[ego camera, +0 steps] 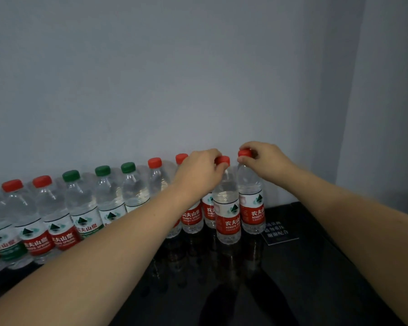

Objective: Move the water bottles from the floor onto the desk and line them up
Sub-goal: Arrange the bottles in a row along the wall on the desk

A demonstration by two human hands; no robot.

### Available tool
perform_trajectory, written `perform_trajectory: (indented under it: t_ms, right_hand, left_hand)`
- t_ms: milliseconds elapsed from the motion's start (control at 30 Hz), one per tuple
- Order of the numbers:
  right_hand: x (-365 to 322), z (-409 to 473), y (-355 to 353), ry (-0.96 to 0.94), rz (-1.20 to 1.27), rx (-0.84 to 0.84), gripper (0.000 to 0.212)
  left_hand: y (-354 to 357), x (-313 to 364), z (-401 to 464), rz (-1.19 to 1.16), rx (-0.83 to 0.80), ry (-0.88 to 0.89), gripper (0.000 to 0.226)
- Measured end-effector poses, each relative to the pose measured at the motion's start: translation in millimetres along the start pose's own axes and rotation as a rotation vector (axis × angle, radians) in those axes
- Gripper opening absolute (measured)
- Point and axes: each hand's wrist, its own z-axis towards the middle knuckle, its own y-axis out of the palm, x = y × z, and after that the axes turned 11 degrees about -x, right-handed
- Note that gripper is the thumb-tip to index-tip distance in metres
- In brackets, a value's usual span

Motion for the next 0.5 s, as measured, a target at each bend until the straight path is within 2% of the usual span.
perform_trajectory:
  t_ms: [100,300,500]
  right_hand:
    - [5.0,1.4,1.0,-0.007,0.002,0.01,0.034]
    - [6.9,-1.1,4.3,-0.052,-0.03,0.066,0.028]
    - [28.8,-0.7,-20.1,0.093,-0.096,0.208,0.027]
  left_hand:
    - [7.3,1.6,0.1,-0.06,0.013,-0.025,0.045]
    - [5.1,11.9,16.3,-0.184,-0.037,-0.113,0.028]
    - [-6.2,29.6,43.7,-0.258,-0.073,-0.073,0.018]
